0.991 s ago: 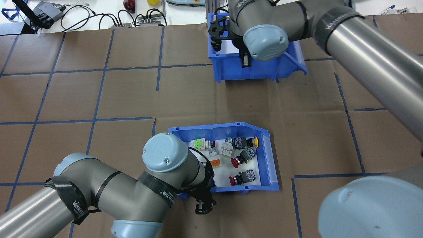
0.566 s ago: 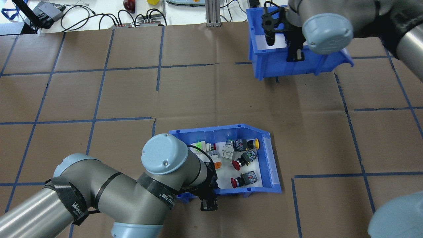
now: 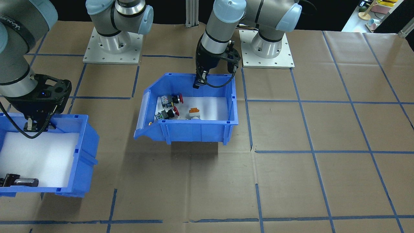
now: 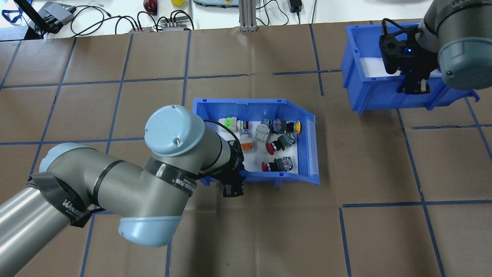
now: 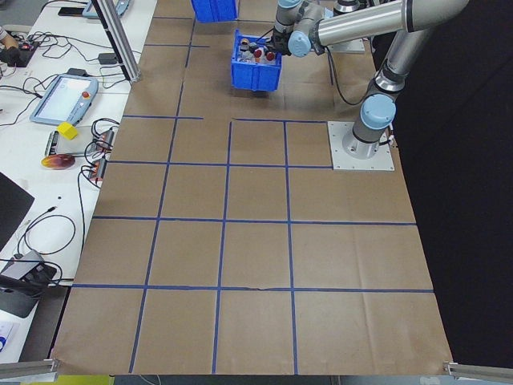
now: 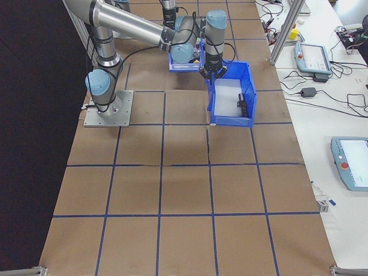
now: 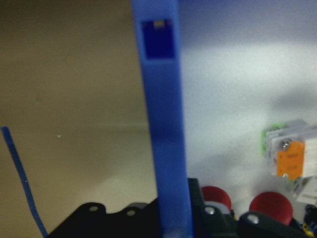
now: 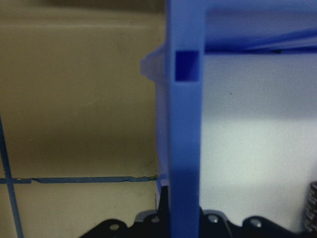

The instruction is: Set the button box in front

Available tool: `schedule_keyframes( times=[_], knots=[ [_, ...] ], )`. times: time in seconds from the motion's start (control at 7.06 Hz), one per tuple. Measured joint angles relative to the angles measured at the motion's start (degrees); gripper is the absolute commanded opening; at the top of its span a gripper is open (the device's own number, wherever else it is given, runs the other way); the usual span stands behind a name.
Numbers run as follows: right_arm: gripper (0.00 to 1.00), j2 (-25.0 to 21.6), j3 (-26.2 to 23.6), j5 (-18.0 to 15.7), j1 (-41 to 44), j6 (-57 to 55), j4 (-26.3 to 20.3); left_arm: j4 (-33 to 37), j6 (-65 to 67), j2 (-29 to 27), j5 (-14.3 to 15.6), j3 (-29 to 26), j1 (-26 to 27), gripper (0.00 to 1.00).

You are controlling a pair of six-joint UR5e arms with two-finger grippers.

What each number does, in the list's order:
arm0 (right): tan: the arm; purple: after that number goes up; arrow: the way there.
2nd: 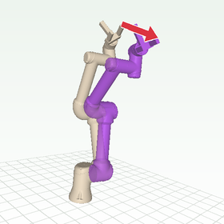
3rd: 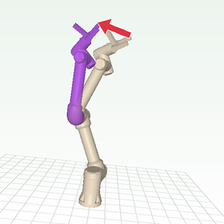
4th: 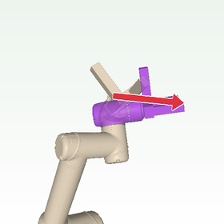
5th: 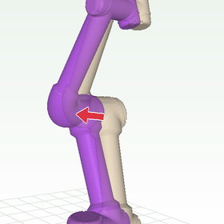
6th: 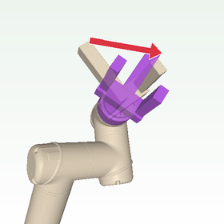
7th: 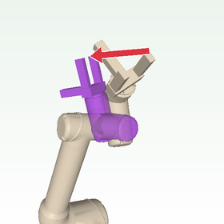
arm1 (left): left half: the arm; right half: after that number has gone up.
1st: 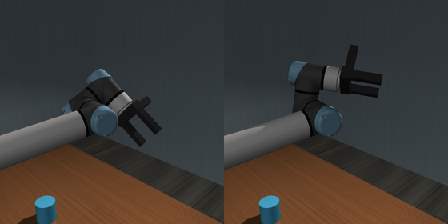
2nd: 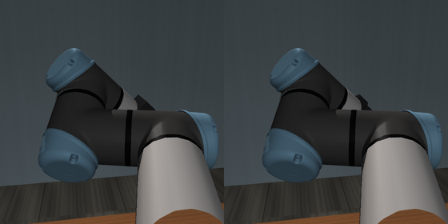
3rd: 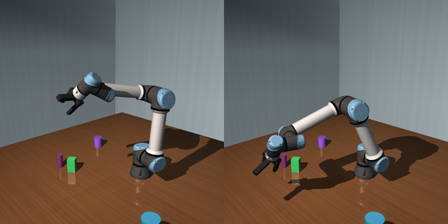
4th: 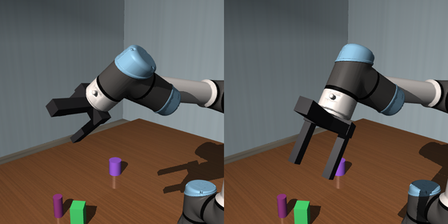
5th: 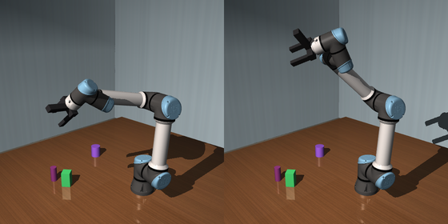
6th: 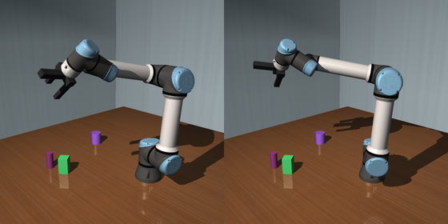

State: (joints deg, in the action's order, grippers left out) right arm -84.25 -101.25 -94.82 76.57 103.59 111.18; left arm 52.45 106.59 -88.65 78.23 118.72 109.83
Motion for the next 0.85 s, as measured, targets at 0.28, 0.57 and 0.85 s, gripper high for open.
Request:
schedule_keyframes(
  times=[0.28, 0.57, 0.85],
  knots=[
    [0.05, -3.76, -5.55, 0.16, -1.18, 1.88, 1.08, 0.33, -4.47, -5.83, 0.15, -6.49, -4.79, 0.0],
    [0.06, -4.88, -7.58, 0.33, -1.31, 3.05, 1.62, -0.12, -5.2, -15.04, -1.76, -15.38, -5.88, 0.0],
    [0.06, -5.02, -7.87, 0.35, -1.34, 5.12, 1.69, -0.81, -4.83, -22.29, -2.82, -21.69, -6.0, 0.0]
  ],
)
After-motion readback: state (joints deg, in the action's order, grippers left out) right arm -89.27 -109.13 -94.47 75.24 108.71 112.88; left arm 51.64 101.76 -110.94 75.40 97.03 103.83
